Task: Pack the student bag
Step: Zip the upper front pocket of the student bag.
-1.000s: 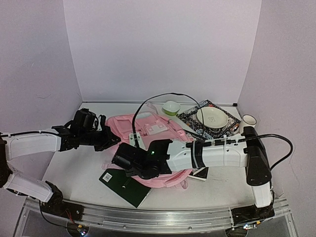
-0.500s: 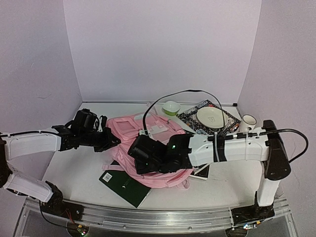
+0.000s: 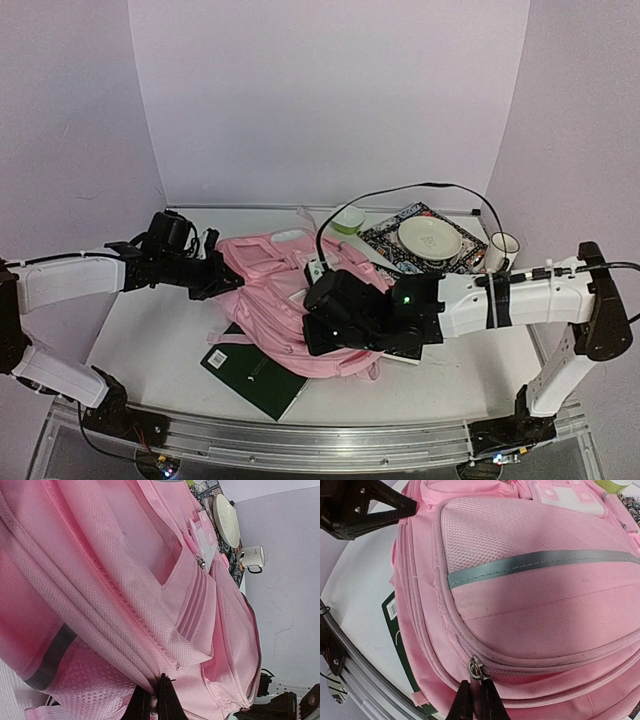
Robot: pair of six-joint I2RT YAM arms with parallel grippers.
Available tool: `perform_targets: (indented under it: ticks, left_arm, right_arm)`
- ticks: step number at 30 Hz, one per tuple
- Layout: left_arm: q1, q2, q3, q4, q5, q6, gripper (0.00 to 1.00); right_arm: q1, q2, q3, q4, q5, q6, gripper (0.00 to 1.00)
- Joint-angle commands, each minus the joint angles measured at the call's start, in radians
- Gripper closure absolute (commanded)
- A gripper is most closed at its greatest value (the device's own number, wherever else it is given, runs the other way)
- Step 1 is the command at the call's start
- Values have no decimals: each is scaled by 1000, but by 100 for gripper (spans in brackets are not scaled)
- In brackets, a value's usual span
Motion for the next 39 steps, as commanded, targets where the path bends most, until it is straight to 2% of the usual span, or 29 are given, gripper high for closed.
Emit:
perform_targets:
  ticks: [1,7,9,14,17,24,31,39]
  left_arm:
    - [211,22,81,-32,-364,106,100]
    - [263,74,144,-75,-409,177,100]
    - [263,85,159,-76,-364,180,98]
    - [221,9,124,-61,-212,104,68]
    - [135,-77,82,-57,-193,43,52]
    - [-43,-234,-61,16,-124,-185,36]
    - [-207,-231,-119,104,-150,-310,33]
    - [-319,-129,-123,185,-188,-378,42]
  right_arm:
    - [7,-104,-41,-359,108,-76,100]
    - [8,-22,71,-358,-40,-185,100]
    - [8,17,135,-347,-80,-197,100]
    - [7,126,253,-286,-74,-196,100]
    - [7,193,310,-267,-48,-193,100]
    - [7,260,338,-167,-84,-186,100]
    - [8,269,332,-104,-90,-180,100]
    - [7,258,319,-45,-79,-192,100]
